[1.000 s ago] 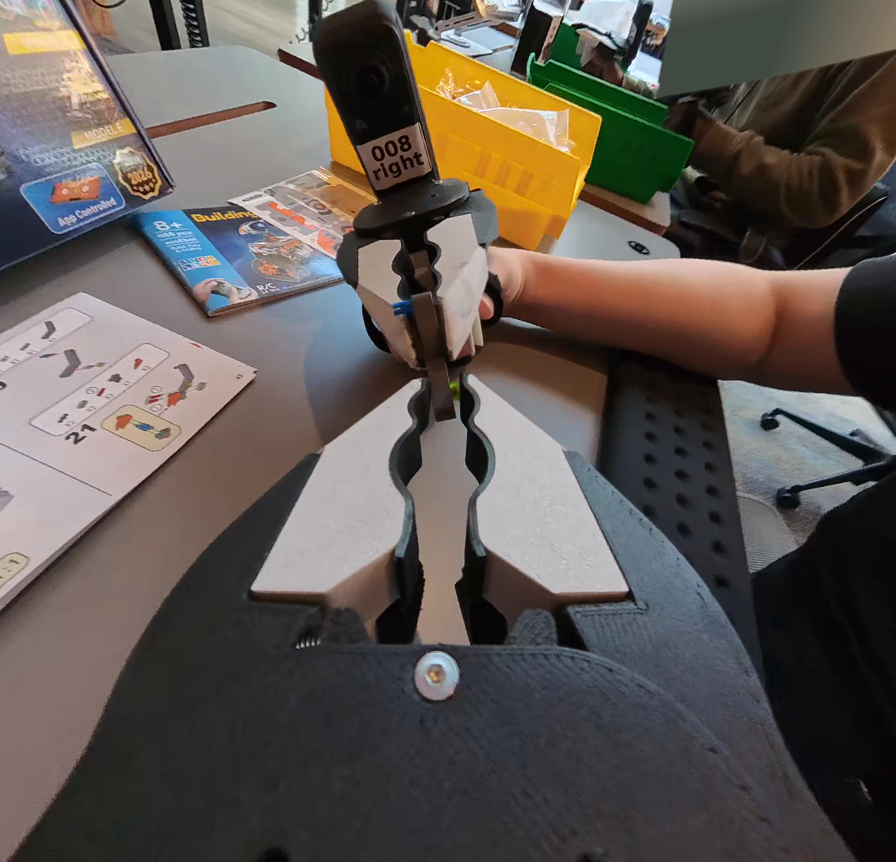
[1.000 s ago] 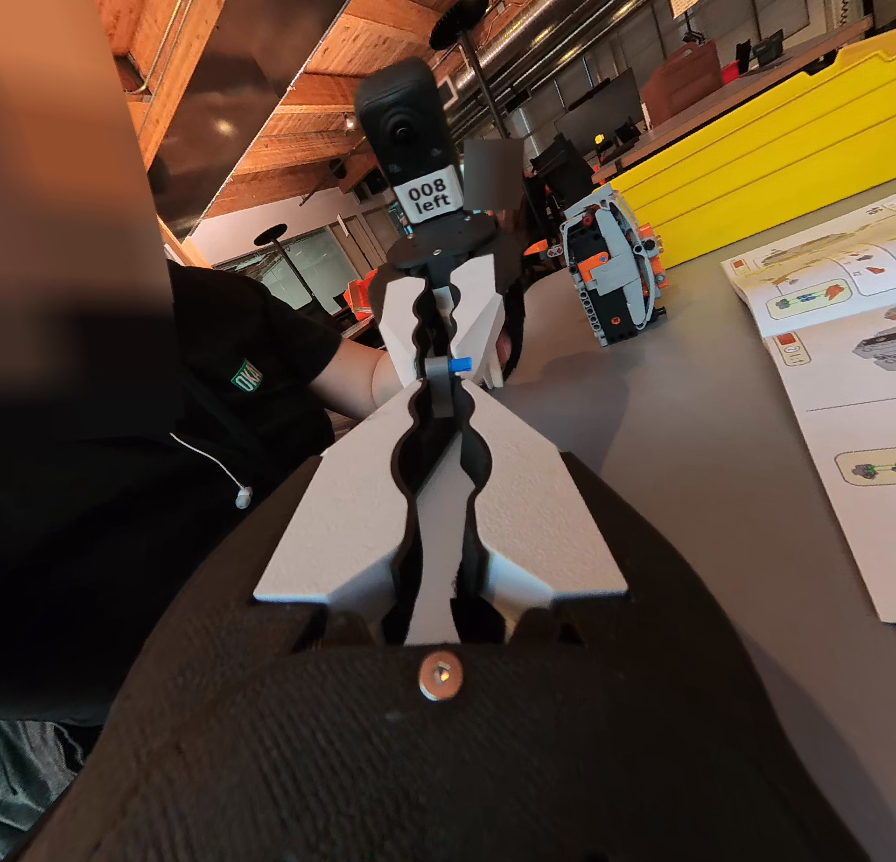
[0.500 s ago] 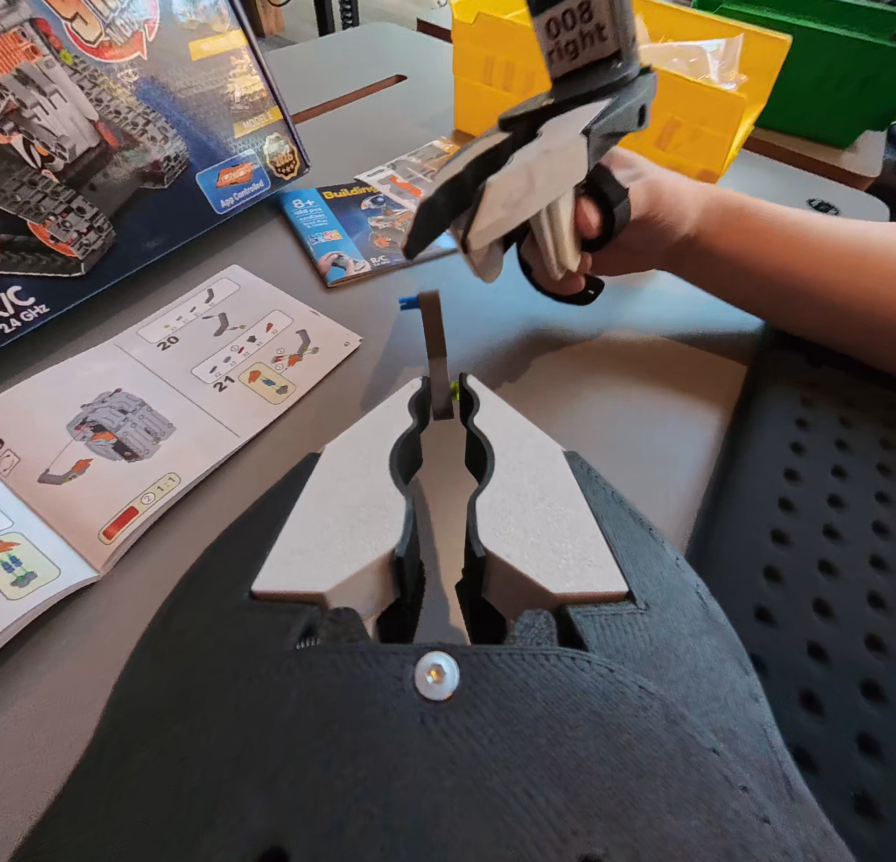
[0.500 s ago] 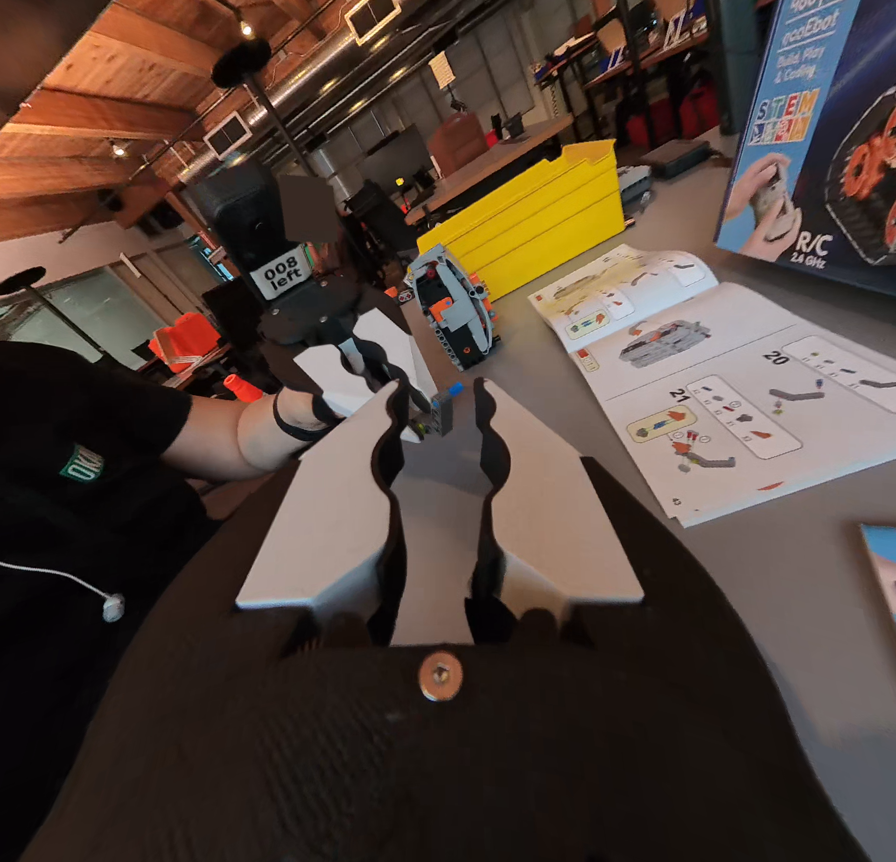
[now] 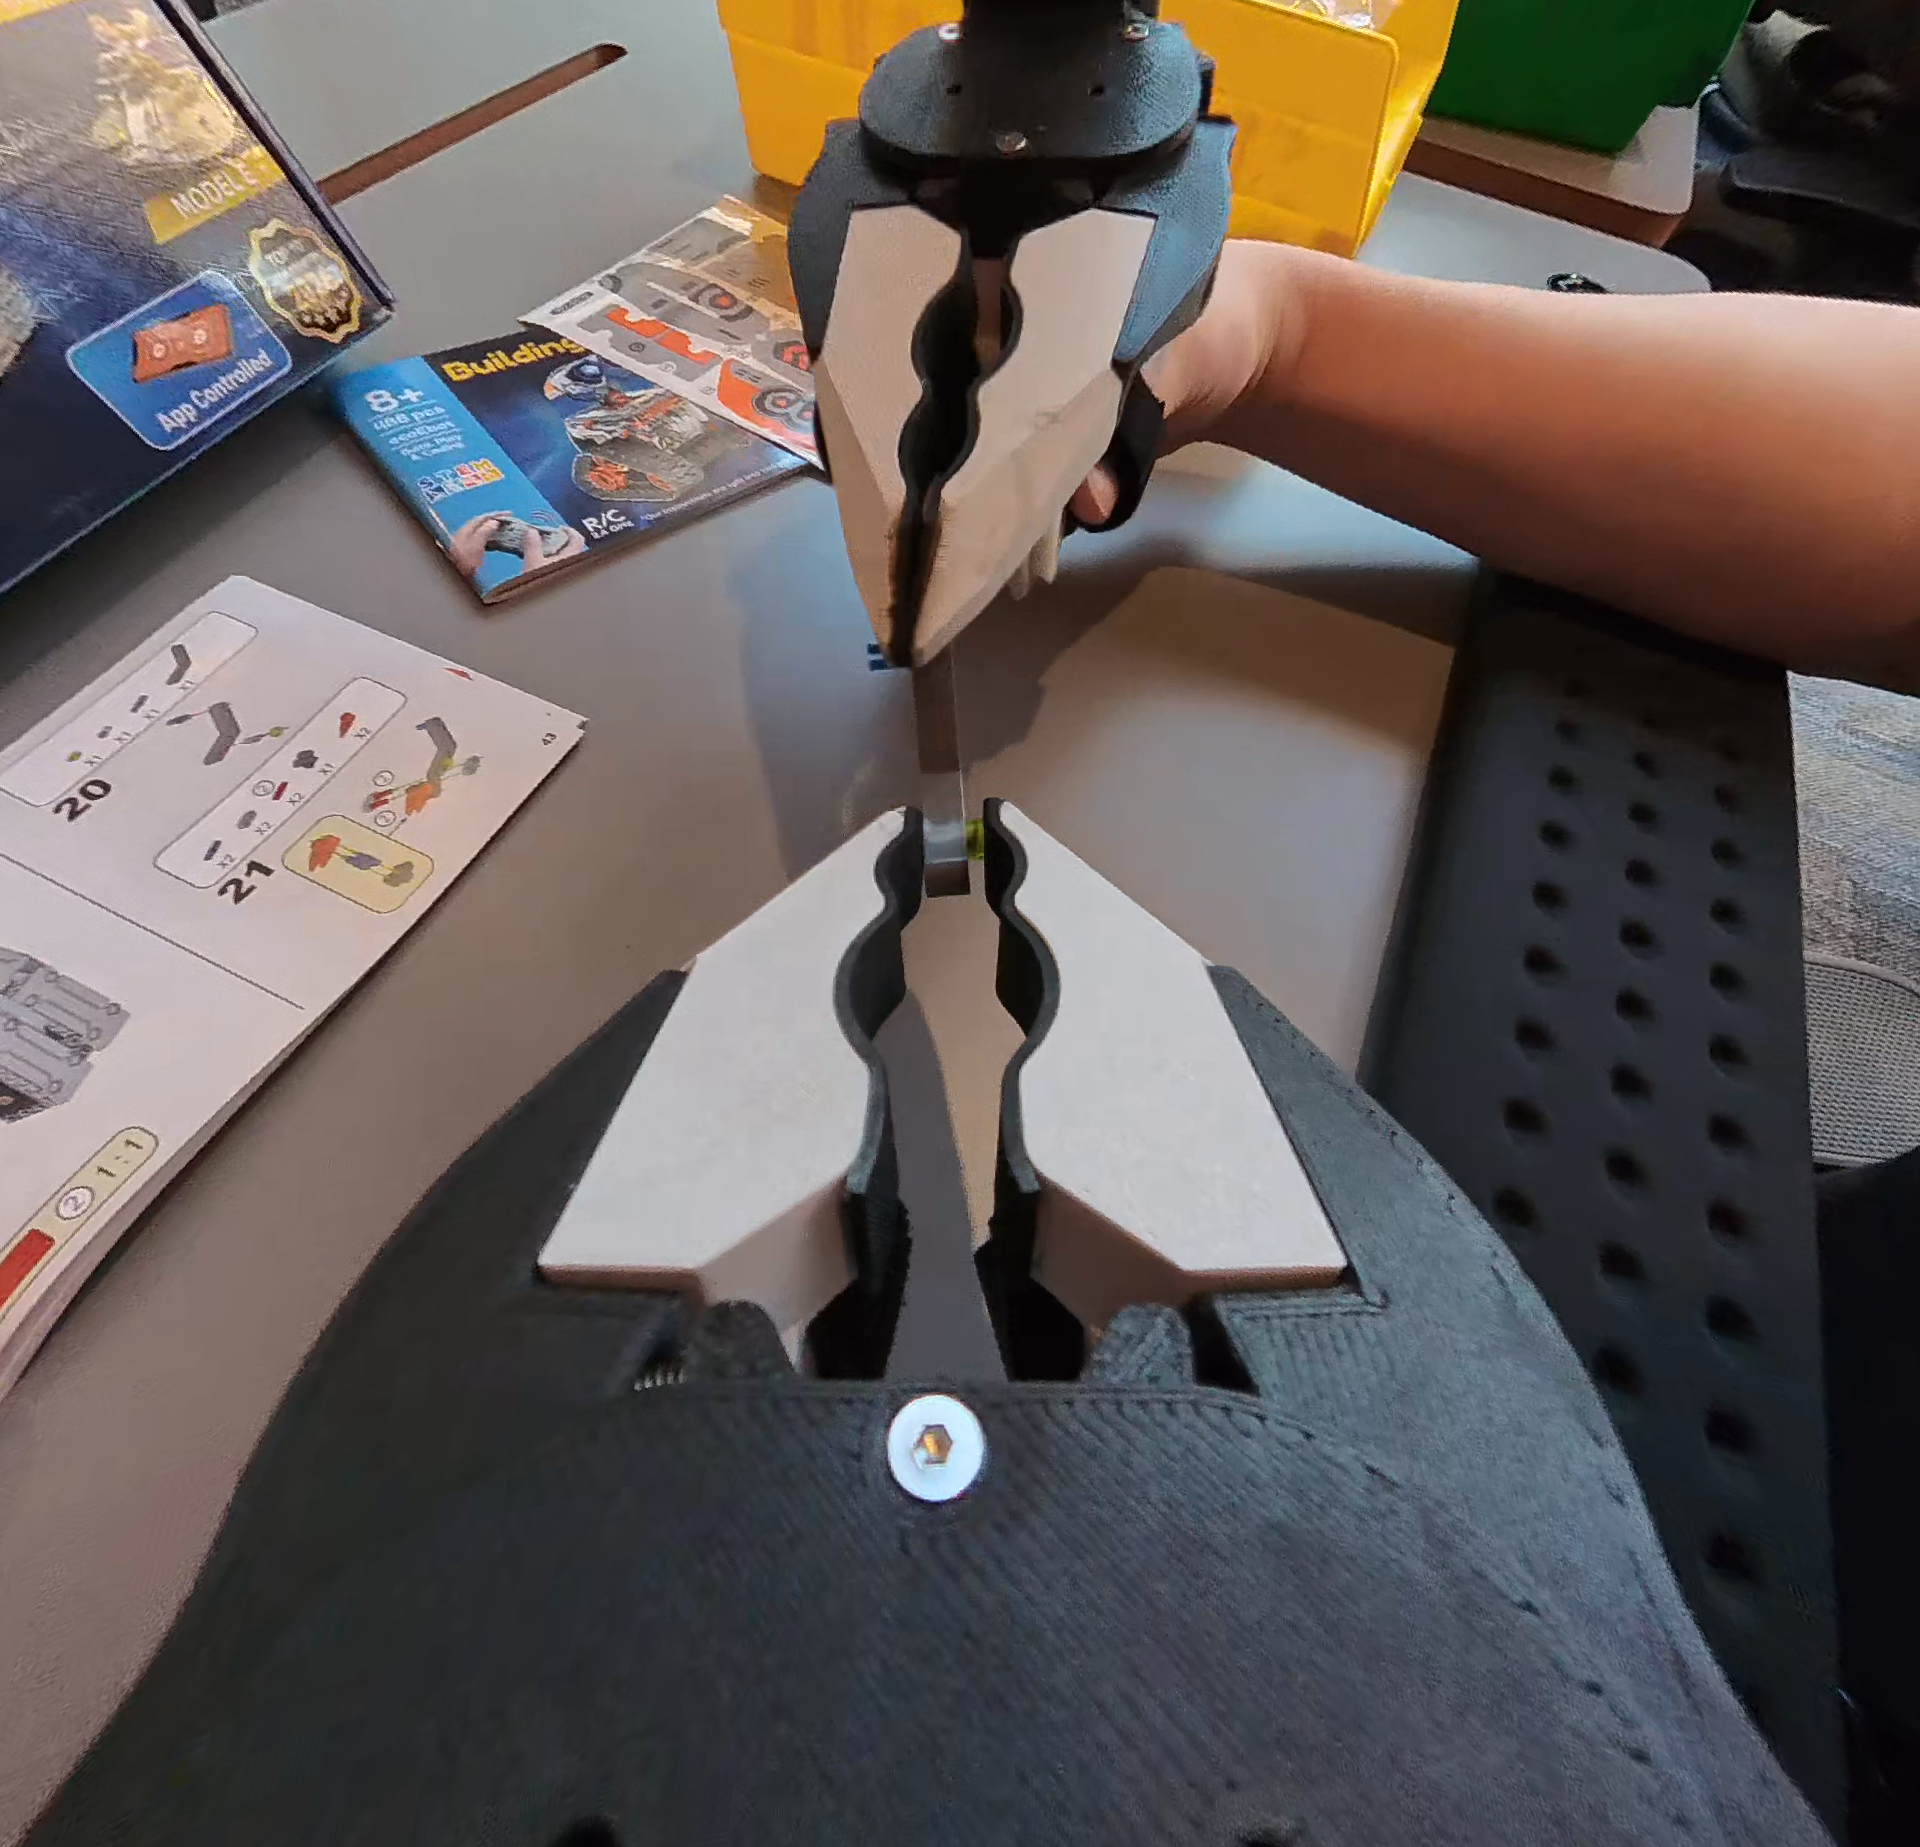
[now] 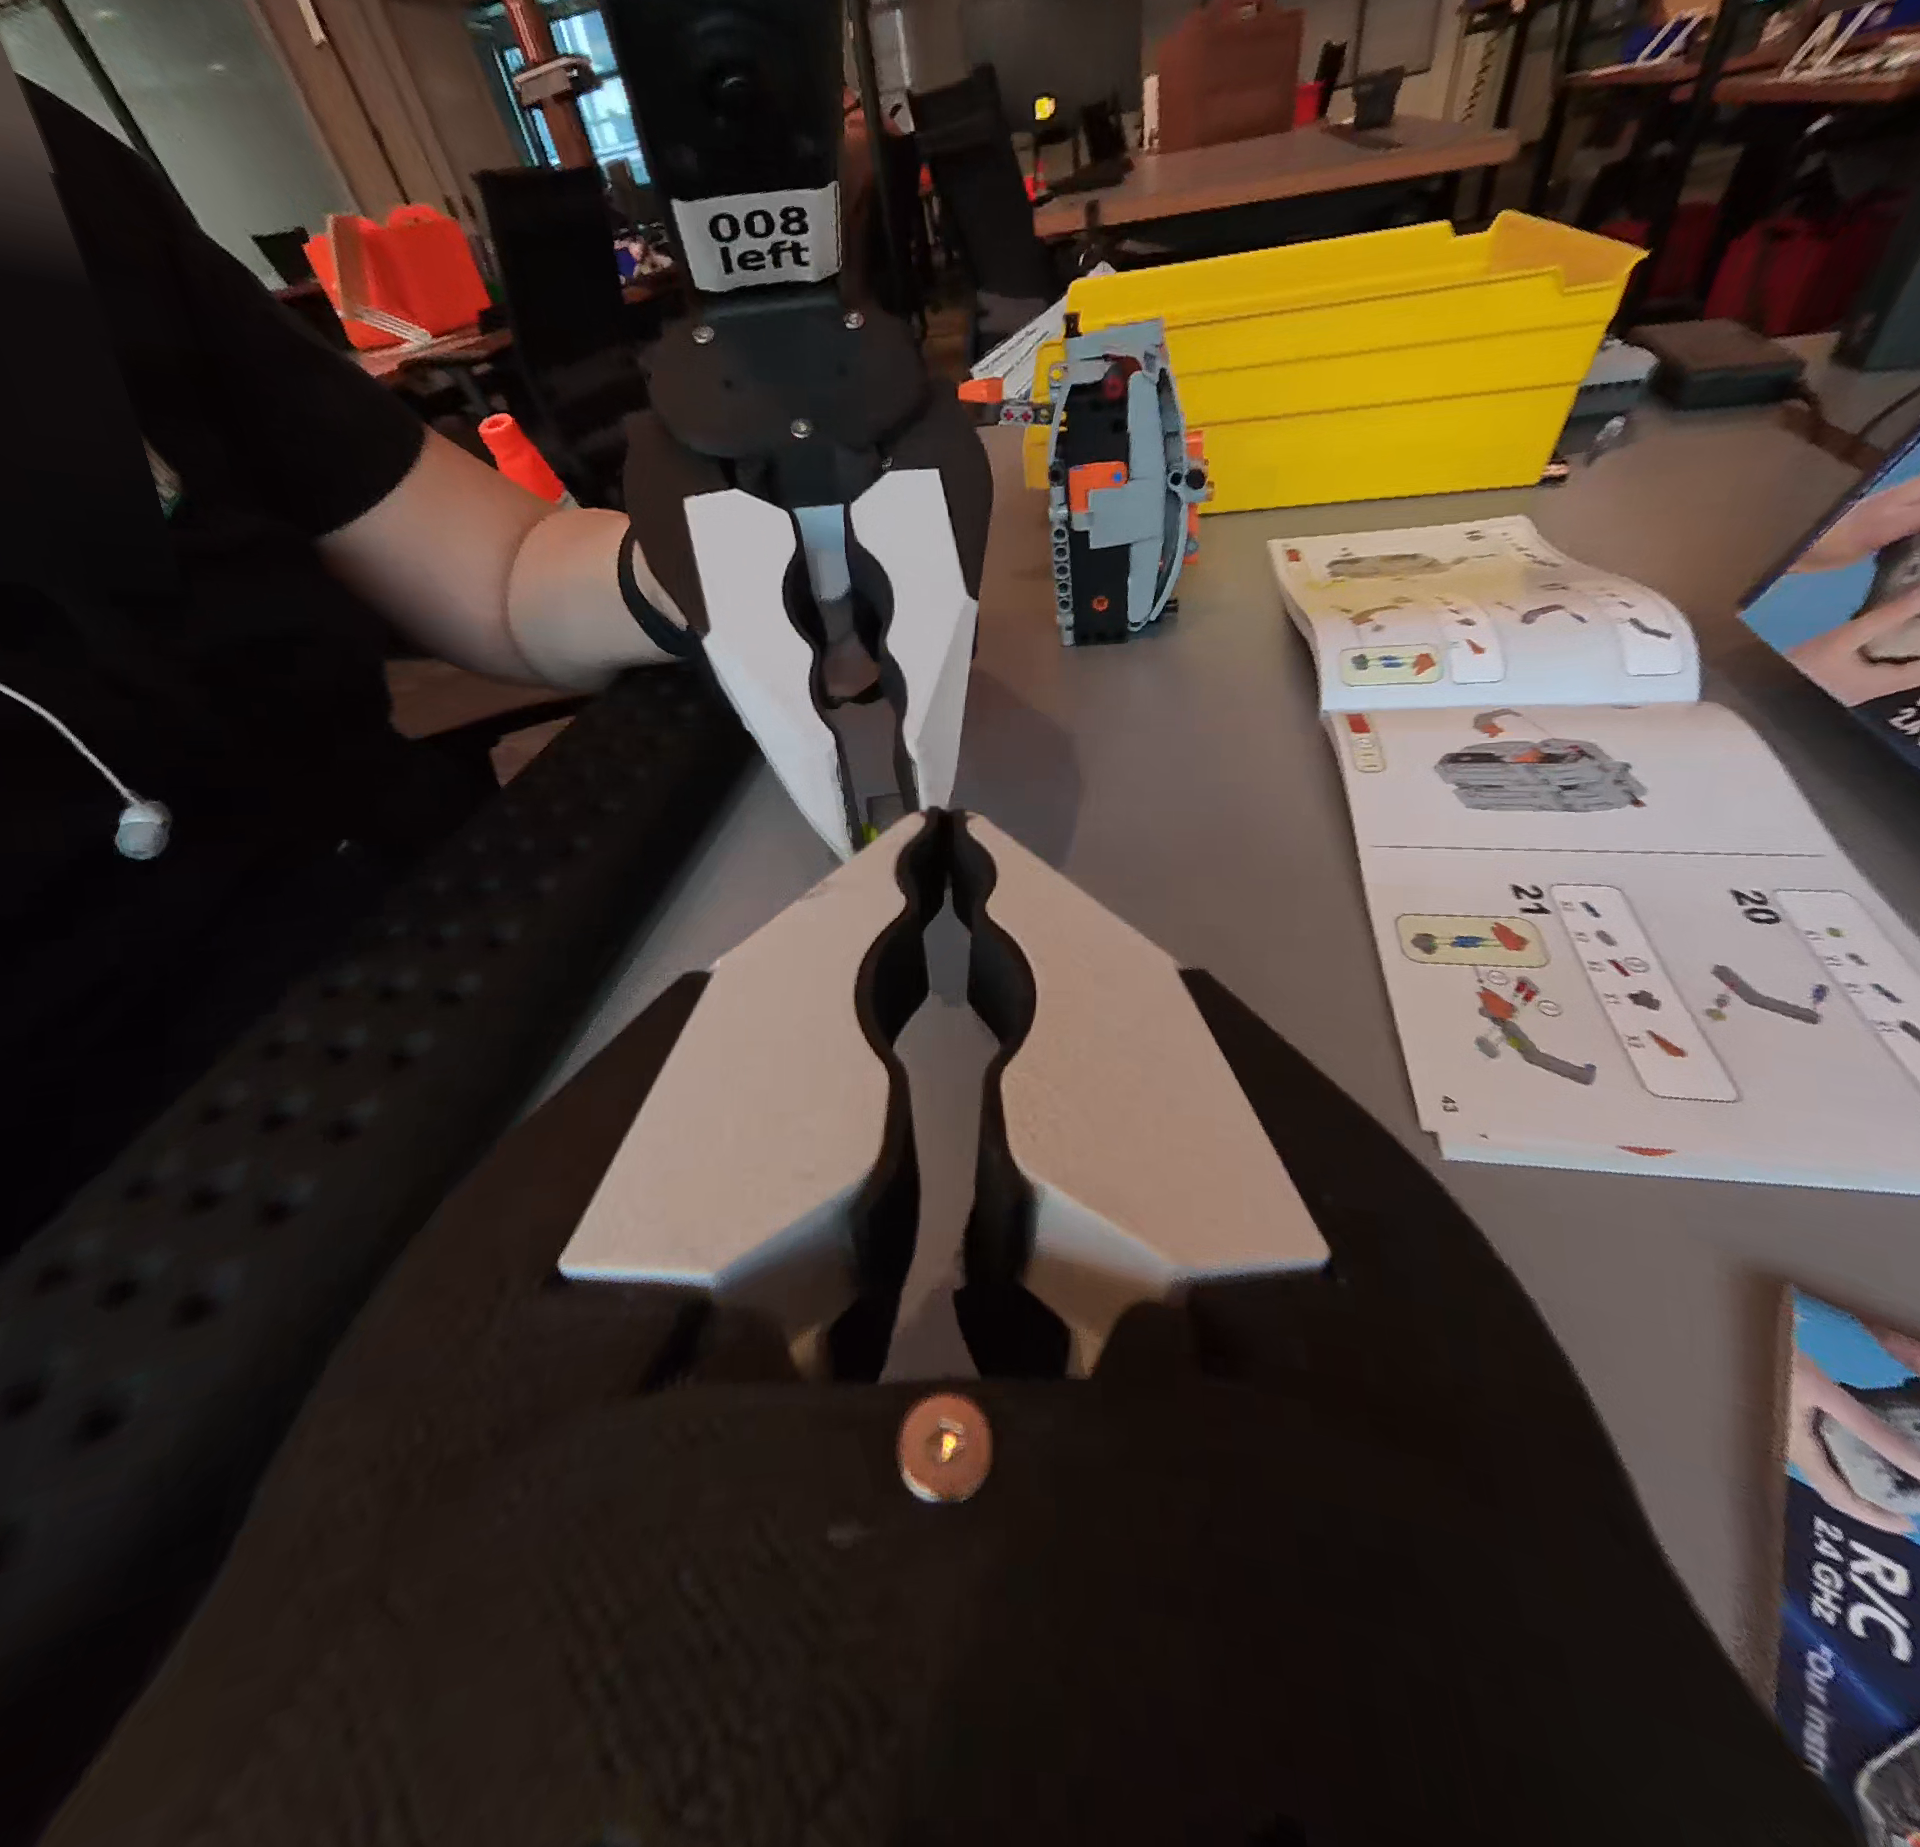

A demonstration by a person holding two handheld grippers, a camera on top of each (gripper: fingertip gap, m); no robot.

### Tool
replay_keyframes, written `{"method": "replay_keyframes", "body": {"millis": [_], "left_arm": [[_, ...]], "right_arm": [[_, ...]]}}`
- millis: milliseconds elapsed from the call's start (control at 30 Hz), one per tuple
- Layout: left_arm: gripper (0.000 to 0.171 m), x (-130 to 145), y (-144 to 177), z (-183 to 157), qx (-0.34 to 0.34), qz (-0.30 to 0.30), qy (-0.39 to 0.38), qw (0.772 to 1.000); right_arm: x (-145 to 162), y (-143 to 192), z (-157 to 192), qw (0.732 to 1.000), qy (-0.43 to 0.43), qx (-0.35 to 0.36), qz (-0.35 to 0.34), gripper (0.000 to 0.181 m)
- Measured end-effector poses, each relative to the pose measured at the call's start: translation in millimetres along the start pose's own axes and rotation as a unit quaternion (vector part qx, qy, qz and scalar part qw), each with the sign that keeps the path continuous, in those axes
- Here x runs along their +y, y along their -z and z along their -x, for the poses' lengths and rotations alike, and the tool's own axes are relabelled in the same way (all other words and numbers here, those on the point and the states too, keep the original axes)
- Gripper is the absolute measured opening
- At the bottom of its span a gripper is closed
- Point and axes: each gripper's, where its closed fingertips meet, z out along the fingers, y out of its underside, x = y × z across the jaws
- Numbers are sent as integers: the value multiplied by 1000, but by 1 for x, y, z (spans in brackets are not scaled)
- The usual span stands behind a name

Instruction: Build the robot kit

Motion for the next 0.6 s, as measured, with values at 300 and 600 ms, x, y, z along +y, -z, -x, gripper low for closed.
{"method": "replay_keyframes", "body": {"millis": [300,600], "left_arm": [[9,14,3,34,-86,29,27,996],[9,19,5,51,-126,34,54,990]], "right_arm": [[1,2,-49,959,-259,113,-39,43],[26,-26,-54,931,-320,175,14,31]]}}
